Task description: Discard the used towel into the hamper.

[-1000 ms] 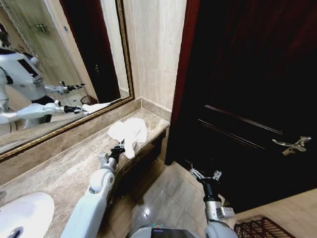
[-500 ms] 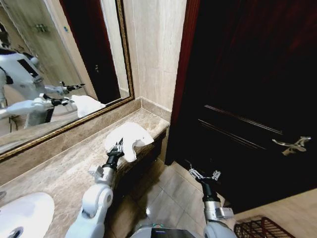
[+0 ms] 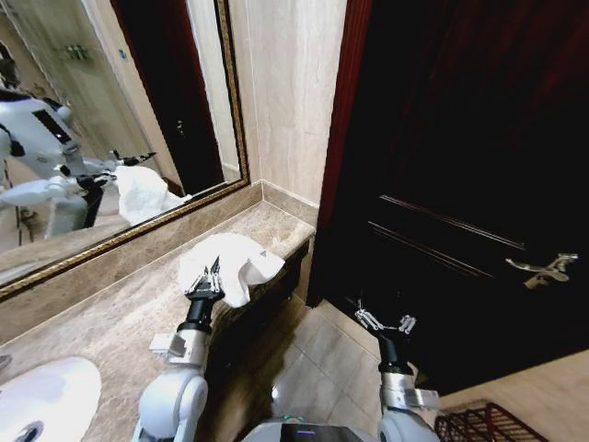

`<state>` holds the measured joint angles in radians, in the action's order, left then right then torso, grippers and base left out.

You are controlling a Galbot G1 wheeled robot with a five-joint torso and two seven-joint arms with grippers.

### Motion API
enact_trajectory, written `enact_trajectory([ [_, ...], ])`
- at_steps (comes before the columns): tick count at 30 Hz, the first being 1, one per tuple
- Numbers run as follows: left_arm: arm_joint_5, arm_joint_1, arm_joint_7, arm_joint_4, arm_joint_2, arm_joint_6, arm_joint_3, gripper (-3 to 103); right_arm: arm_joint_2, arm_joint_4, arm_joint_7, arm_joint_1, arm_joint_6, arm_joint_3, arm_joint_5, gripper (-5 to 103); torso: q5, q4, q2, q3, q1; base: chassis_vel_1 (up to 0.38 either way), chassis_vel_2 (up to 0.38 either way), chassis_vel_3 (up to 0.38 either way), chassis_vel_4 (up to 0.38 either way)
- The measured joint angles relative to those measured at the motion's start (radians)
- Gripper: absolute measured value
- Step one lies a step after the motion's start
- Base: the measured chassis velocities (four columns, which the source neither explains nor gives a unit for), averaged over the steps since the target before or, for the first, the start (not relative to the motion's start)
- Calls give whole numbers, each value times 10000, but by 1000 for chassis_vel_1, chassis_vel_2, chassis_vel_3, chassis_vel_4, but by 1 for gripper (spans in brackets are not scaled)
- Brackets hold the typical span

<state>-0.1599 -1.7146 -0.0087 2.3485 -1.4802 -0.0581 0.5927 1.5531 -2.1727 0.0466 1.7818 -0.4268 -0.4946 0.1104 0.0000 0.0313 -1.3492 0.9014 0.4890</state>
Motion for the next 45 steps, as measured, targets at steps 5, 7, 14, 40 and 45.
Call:
enact_trajectory([
  [5, -16, -548, -13, 66, 249, -472, 456, 3, -51, -322, 40, -77, -221, -328, -57, 100, -1, 2, 0, 0, 0, 0, 0, 0, 0],
  [7, -6, -648, -31, 204, 119, -483, 463, 3, -101, -409, 67, -75, -244, -392, -58, 100, -1, 1, 0, 0, 0, 0, 0, 0, 0],
  [14, 733, -1133, 9, 795, -894, -339, 159, 3, -267, -910, 316, -162, -264, -661, -307, 100, 2, 2, 0, 1, 0, 0, 0, 0, 0],
  [40, 1442, -1202, 369, 459, -1291, -926, -205, 3, -177, -1104, 334, 269, -606, -603, -333, 100, 0, 1, 0, 0, -1, -34, -35, -33, -34],
  [45, 1382, -1123, 405, 317, -1288, -921, -221, 3, -129, -1087, 337, 207, -540, -514, -416, 100, -1, 2, 1, 1, 0, -106, -107, -105, -94],
])
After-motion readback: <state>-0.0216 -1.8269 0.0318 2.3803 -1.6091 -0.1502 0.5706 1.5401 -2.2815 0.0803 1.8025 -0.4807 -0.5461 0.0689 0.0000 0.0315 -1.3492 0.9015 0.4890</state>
